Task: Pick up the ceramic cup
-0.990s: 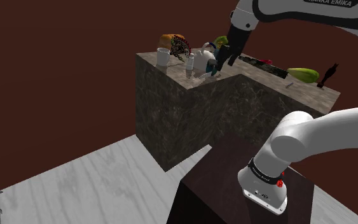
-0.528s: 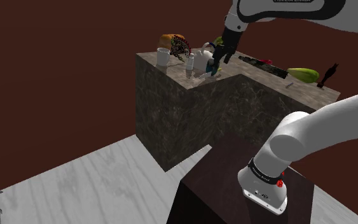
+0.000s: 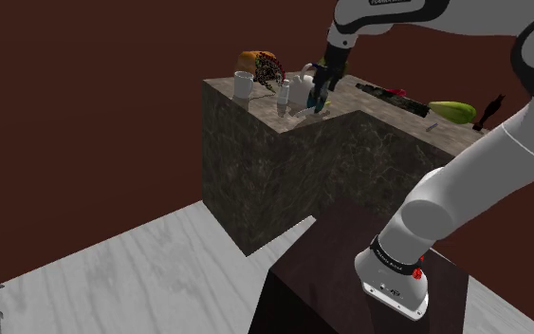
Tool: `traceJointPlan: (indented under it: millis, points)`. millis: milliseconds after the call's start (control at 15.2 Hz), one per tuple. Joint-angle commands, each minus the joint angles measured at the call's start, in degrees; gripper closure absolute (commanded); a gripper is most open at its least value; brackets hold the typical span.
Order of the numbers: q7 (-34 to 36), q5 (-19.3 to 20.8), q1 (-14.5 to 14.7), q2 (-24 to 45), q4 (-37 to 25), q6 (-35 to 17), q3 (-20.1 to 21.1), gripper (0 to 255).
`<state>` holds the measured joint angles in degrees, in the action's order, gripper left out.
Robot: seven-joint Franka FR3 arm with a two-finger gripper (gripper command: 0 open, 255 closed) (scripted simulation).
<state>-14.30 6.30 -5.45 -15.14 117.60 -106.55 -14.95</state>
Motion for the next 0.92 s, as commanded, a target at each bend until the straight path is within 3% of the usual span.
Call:
traceJointPlan:
  millis: [0, 462, 858]
  points:
    - [-2.11, -0.8, -0.34, 3.85, -2.91, -0.47, -1.4, 0]
    - [-10.52, -6.05, -3.01, 20.0, -17.31, 0.05, -5.58, 0]
    - [-16.72, -11.69, -7.9, 35.46, -34.11, 3.82, -6.79, 0]
